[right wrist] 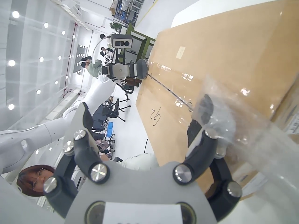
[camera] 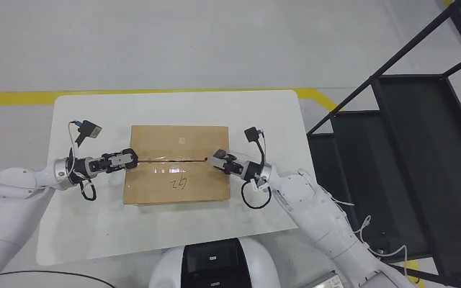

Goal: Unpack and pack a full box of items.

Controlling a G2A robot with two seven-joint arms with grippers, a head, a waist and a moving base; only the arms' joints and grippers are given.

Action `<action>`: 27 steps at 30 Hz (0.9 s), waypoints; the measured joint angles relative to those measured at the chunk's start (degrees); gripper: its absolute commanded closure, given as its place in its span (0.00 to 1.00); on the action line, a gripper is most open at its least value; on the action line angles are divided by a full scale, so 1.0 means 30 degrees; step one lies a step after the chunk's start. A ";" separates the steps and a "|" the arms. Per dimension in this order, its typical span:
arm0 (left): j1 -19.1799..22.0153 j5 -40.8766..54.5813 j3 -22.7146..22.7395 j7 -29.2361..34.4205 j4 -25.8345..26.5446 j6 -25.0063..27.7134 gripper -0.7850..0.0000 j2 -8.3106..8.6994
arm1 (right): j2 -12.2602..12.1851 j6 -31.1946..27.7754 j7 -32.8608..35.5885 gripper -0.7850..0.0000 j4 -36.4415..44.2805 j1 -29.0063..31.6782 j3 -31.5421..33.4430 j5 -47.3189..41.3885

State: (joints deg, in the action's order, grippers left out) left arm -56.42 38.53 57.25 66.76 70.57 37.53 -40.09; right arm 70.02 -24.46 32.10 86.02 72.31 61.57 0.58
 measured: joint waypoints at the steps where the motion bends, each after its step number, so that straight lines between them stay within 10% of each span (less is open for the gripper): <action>1: 0.0000 0.0000 0.0000 0.0000 0.0000 0.0000 0.00 0.0000 | -0.0016 0.0205 -0.0009 0.00 0.0002 0.0016 0.0087 -0.0008; 14: 0.0000 0.0000 0.0000 0.0000 0.0000 0.0000 0.00 0.0000 | -0.0169 0.1443 0.0086 0.00 0.0881 0.0135 0.0882 -0.0233; 15: 0.0000 0.0000 0.0000 0.0000 0.0000 0.0000 0.00 0.0000 | -0.0163 0.1484 0.0079 0.68 0.0901 0.0097 0.0865 -0.0238; 16: 0.0000 0.0000 0.0000 0.0000 0.0000 0.0000 0.00 0.0000 | -0.0158 0.1495 0.0056 1.00 0.0932 0.0063 0.0857 -0.0236; 27: 0.0000 0.0000 0.0000 0.0000 0.0000 0.0000 0.00 0.0000 | -0.0107 0.1953 -0.0278 1.00 0.0864 -0.0271 0.0534 0.0873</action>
State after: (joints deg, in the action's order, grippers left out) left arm -56.42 38.53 57.25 66.76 70.57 37.53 -40.09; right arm 69.70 -18.60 31.27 88.61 71.49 63.17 3.20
